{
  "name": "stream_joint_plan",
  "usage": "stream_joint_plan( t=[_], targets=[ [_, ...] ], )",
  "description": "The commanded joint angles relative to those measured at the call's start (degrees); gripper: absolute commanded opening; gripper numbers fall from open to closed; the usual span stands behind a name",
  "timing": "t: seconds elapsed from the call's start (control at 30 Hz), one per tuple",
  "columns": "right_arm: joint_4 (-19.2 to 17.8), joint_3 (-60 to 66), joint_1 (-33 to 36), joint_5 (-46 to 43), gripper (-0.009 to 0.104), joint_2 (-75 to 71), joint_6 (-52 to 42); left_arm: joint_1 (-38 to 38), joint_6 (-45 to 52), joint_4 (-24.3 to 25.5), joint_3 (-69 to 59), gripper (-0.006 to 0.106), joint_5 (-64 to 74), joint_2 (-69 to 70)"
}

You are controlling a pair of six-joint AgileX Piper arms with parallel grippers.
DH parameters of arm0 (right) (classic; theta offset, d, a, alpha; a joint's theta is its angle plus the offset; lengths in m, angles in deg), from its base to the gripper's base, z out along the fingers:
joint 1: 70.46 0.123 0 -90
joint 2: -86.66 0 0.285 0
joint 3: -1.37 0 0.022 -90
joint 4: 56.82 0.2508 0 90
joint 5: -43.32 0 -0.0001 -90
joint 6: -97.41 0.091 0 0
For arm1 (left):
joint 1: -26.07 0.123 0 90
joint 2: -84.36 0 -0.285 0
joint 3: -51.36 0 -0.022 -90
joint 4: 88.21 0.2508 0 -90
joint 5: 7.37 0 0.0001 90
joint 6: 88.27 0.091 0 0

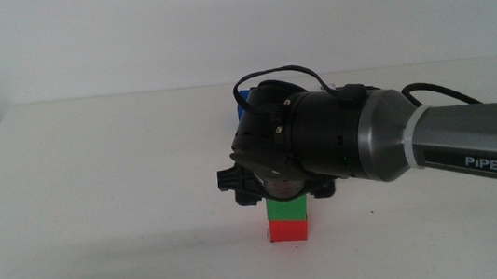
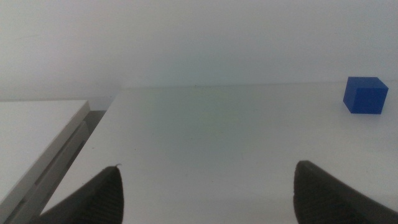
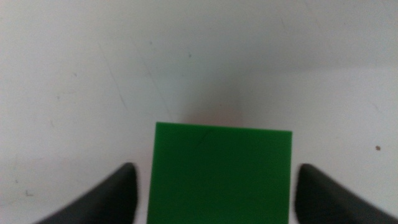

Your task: Stack red cubes first, then green, then blue cubes in a specific spot.

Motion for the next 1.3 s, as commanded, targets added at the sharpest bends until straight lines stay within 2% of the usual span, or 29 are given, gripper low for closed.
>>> stream_joint_plan(
  t=[0.0,0.1,0.17,0.37,0.53,0.63,0.83,1.03,1.13,1.27],
  targets=[
    [-1.0,0.3,0.1,0.9,0.068,-0.2,0.0,0.0,0.0,-0.2,0.0,0.094,-0.8,0.2],
    [-1.8,0.3,0.1,1.0,0.083,-0.2,0.0,0.0,0.0,-0.2,0.0,0.094,-0.8,0.2],
    [-2.2,0.1,0.1,2.3,0.088,-0.5,-1.1,0.0,0.0,-0.2,0.0,0.094,-0.8,0.2],
    [-0.8,-4.7,2.2,11.2,0.088,-6.6,-9.3,0.0,0.0,-0.2,0.0,0.094,-0.8,0.2],
    [-2.7,-4.6,4.8,11.2,0.088,-18.3,-16.7,0.0,0.0,-0.2,0.0,0.094,-0.8,0.2],
    [-2.2,-1.7,6.1,10.7,0.088,-25.6,-22.8,0.0,0.0,-0.2,0.0,0.094,-0.8,0.2],
    [1.7,12.3,6.3,5.2,0.088,-45.1,-35.7,0.0,0.0,-0.2,0.0,0.094,-0.8,0.2],
    [11.1,26.9,6.3,-7.0,0.088,-69.2,-44.0,-0.1,0.5,-0.2,0.0,0.094,-0.8,0.2],
    [14.7,28.8,6.3,-6.0,0.088,-76.4,-49.6,-0.1,0.5,-0.2,0.0,0.094,-0.8,0.2],
    [15.5,28.8,6.3,-2.4,0.088,-80.4,-51.6,-0.1,0.5,-0.2,0.0,0.094,-0.8,0.2]
  ],
)
